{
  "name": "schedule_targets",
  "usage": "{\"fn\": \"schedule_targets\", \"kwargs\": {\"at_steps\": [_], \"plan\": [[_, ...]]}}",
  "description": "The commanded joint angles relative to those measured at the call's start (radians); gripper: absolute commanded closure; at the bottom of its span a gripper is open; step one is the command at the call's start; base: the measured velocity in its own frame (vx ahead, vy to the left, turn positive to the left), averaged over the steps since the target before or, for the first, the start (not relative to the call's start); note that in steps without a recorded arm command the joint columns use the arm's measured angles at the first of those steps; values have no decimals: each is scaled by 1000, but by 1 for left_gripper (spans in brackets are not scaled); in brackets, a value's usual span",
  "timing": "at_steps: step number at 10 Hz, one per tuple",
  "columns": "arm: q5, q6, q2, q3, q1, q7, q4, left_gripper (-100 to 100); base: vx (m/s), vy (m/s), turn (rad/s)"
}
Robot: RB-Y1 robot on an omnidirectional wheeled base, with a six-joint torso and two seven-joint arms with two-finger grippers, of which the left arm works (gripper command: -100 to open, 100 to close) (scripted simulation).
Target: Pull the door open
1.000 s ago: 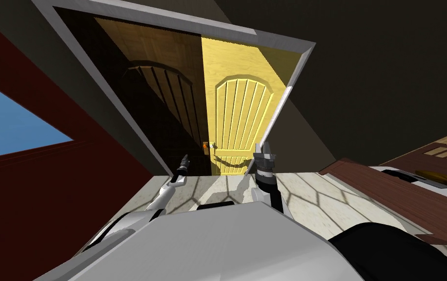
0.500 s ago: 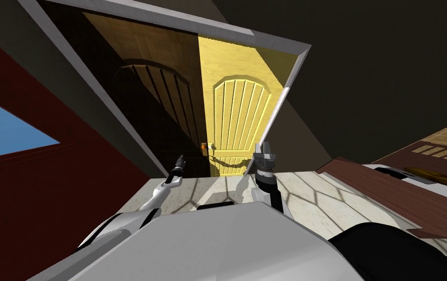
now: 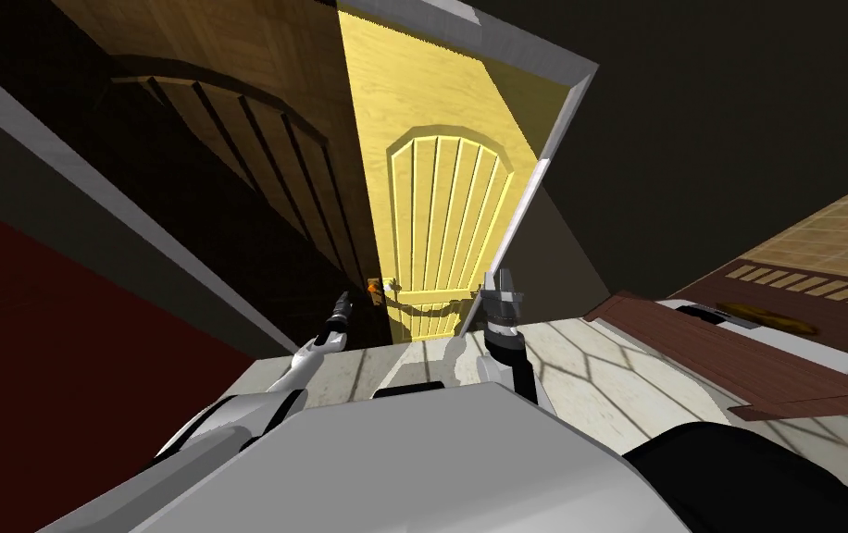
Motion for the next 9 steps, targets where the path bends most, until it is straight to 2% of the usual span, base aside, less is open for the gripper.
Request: {"fn": "schedule_targets", "kwargs": {"at_steps": [1,2,4,5,6,9], "plan": [[0,11,-4,-2,11,0,-31,-100,130,-44,-57],[-1,10,-8,-6,6,2,-33,-100,75,-22,-61],[-8,7,-38,-29,-20,6,-45,-100,164,-85,-243],[-5,13,-31,-21,-5,3,-57,-100,90,-33,-37],[-5,13,-31,-21,-5,3,-57,100,-18,2,36],[-5,13,-31,-21,-5,3,-57,100,-23,9,-8]]}}
